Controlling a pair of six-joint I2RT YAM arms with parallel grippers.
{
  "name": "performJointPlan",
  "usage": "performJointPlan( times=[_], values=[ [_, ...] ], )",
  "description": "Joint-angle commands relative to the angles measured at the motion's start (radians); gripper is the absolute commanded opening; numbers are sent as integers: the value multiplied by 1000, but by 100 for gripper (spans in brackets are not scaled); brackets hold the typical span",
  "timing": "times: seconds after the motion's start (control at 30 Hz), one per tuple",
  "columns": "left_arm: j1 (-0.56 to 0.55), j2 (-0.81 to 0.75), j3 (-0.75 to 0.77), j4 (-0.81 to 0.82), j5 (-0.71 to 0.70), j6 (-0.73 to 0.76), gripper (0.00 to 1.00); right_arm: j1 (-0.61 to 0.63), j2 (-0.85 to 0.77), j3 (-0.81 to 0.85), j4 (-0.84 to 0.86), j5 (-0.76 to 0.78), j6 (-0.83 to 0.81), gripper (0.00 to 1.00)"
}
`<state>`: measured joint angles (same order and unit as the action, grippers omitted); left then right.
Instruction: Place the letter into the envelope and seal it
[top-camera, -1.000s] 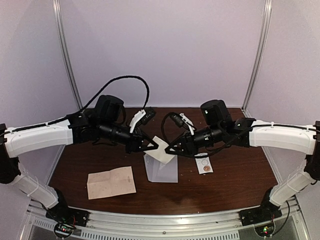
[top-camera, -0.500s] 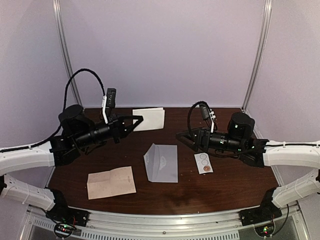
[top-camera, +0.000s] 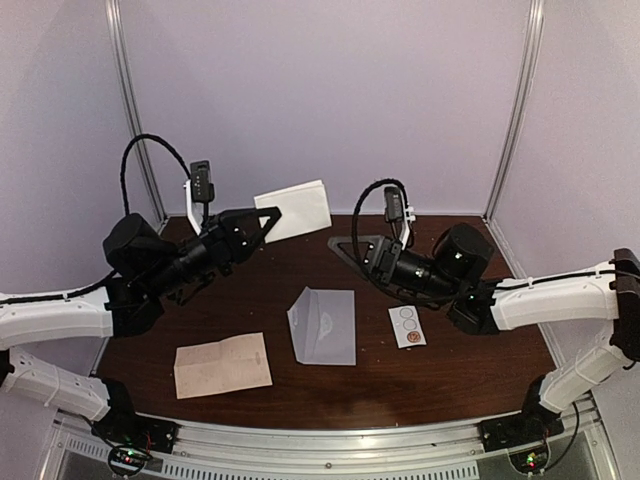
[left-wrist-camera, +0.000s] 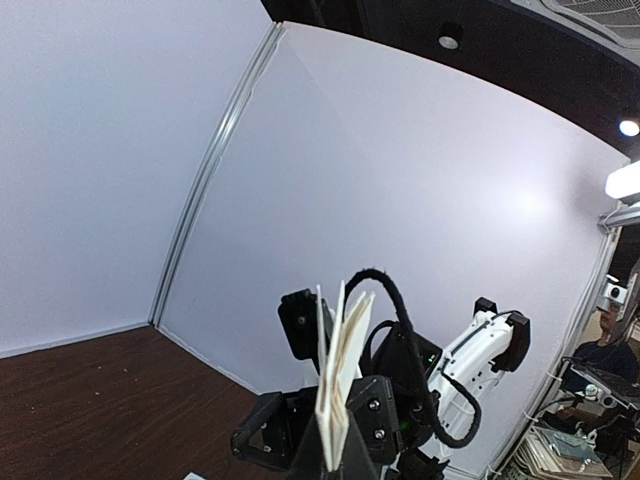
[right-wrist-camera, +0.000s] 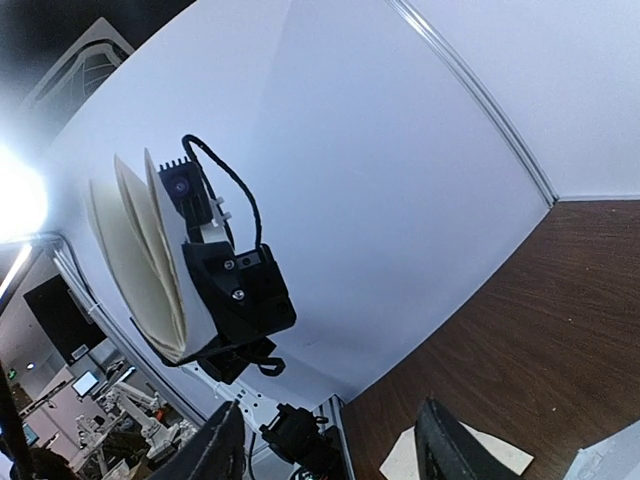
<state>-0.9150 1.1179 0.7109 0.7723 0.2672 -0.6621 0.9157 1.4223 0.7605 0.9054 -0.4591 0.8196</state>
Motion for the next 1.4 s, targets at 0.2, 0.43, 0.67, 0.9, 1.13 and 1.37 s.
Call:
performJointPlan(
  times=[0.2, 0.43, 0.67, 0.9, 1.13, 1.37],
  values=[
    [-8, 30, 4, 109, 77, -18, 0, 39, -4, 64, 136, -50, -35, 48],
    [-8, 47, -4, 142, 97, -37, 0, 40, -1, 73, 148, -53, -38, 41],
    [-8, 48, -22, 156, 98, -48, 0, 40, -2, 79, 148, -61, -48, 19],
    [-7, 57, -28, 128, 96, -37, 0, 40, -16, 66, 158, -61, -58, 0],
    [-2, -31, -45, -113, -24, 53, 70, -3, -96, -19, 137, -69, -76, 0],
    [36, -74, 105, -609, -78, 195, 91, -90, -175, 93, -516, -161, -336, 0]
  ],
)
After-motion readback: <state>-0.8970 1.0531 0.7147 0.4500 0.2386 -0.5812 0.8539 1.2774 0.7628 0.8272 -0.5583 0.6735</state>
